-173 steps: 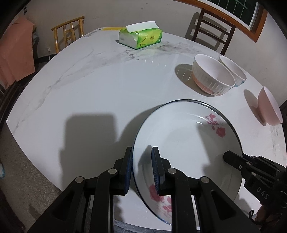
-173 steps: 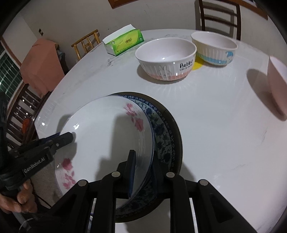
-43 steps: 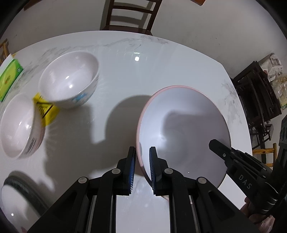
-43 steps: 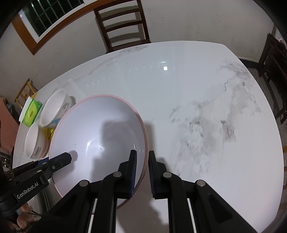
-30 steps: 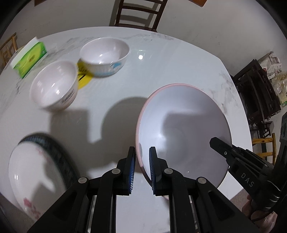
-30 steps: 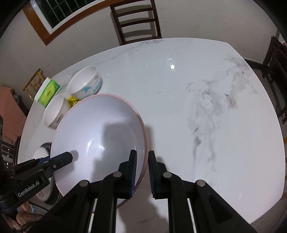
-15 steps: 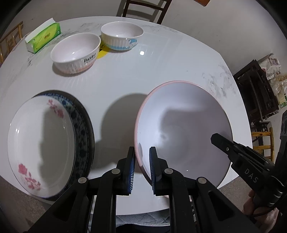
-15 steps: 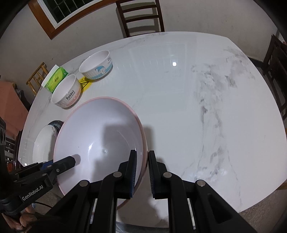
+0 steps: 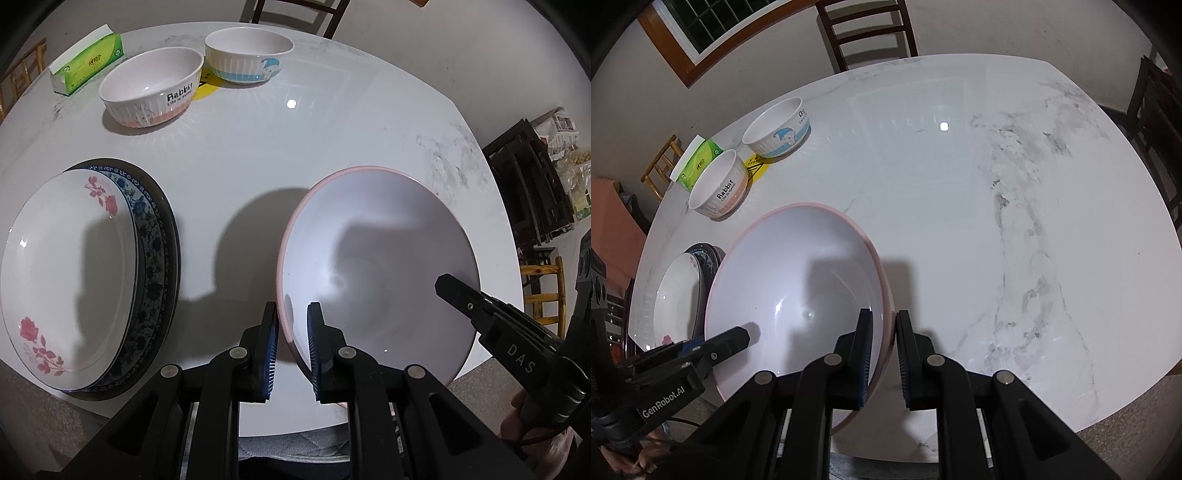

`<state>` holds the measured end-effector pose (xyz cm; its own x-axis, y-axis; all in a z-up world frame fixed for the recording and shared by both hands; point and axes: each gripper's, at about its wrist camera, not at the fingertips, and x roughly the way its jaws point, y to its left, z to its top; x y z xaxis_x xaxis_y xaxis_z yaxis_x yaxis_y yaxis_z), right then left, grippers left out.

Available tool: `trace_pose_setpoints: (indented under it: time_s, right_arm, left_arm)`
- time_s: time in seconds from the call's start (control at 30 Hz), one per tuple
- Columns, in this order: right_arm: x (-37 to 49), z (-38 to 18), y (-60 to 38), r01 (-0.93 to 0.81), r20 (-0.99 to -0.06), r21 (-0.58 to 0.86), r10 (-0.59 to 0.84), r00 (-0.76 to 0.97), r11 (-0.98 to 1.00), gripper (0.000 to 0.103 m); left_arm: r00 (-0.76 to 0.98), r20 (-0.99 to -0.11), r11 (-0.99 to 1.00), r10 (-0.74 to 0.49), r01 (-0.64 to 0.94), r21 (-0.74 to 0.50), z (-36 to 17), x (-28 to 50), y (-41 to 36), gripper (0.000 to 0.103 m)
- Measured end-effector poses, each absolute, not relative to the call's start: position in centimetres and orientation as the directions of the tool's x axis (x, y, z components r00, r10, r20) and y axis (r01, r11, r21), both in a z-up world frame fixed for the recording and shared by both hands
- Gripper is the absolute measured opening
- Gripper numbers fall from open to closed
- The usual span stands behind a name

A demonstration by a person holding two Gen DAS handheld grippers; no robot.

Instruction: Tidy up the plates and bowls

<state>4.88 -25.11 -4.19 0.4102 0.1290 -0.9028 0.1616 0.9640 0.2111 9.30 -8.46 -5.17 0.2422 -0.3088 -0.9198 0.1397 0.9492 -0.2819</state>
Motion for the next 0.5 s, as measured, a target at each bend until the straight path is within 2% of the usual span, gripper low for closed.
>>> trace_pose_setpoints:
  time_s: [0.5]
  right_arm:
    - [4.66,-4.73,-25.31,0.168,-0.898,0.236,0.148,0.414,0.957,0.016]
  left_arm:
    - [0.279,-0.913,0.953,-0.296,0.155,-0.262,-4.76,9.03,-8.95,0.013]
